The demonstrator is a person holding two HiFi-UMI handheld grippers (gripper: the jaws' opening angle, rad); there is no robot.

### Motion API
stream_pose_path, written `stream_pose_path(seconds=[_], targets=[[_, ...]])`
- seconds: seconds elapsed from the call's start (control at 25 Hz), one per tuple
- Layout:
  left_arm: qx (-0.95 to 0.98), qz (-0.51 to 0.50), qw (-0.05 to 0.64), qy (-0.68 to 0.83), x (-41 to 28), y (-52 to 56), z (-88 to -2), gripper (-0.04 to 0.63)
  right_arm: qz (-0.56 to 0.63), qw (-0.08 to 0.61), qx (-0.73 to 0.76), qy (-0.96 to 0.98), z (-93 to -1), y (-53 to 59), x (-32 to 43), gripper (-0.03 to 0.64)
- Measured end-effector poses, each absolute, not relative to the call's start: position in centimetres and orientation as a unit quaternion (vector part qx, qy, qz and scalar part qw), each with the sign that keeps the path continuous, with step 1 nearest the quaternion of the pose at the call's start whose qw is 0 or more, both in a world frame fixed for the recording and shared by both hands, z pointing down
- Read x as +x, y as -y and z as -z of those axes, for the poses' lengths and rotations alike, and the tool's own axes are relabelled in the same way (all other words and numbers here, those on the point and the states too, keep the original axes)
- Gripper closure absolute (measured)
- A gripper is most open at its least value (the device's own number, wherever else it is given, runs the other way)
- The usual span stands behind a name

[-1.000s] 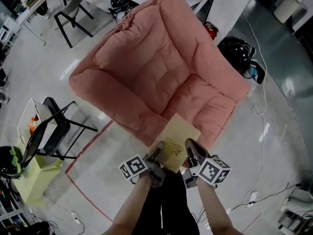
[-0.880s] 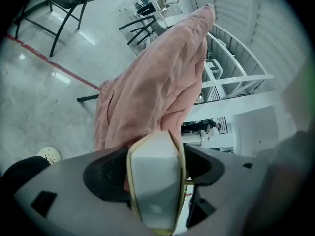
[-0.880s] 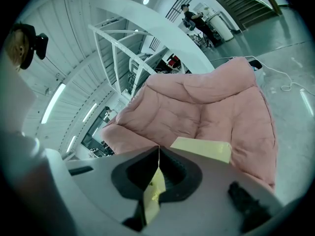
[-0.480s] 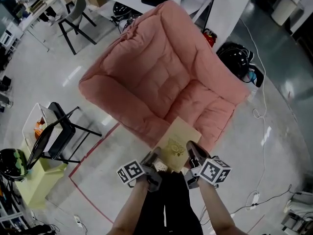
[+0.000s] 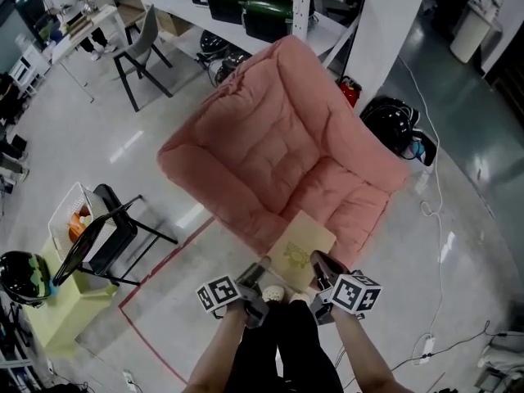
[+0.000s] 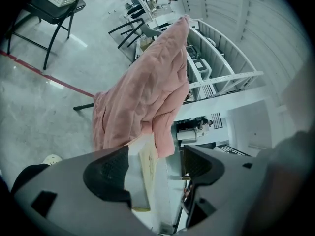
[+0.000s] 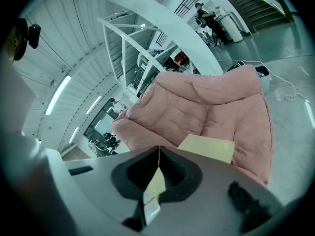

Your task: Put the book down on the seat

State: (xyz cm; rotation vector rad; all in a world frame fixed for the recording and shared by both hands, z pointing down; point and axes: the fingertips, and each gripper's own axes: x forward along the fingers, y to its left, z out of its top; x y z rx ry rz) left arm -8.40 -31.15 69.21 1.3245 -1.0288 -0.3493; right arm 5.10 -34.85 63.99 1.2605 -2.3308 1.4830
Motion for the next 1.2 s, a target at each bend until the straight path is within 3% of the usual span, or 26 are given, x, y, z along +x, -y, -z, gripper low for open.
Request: stream_pose_path(seconds=[0.4,0.84,1.0,1.2], targets=[[0.61,0.136,0.633,0.457,-9.3,30.3,-64.9,0.267,-0.482,0.043,0.415,0.77,-60.7,33.5,4.6,0.603],[0.721,0.089,0.545,0.419,-5.7,31.3,-57.2,0.445,-0.448,0.007,0.448,0.774,-55.2,32.9,5.9,0.603],[0.77,0.061,0.491,0.403,-3.8,31.8,-54.5,0.532,-0.431,-0.008,0.458,0.778,-53.5,32.8,6.2,0.604],[0.82,0.022,0.407,0.403,-1.9,32.1,-51.7,0.584,-0.41,-0.027,0.475,0.778,-52.3,32.4,6.7,0.603]])
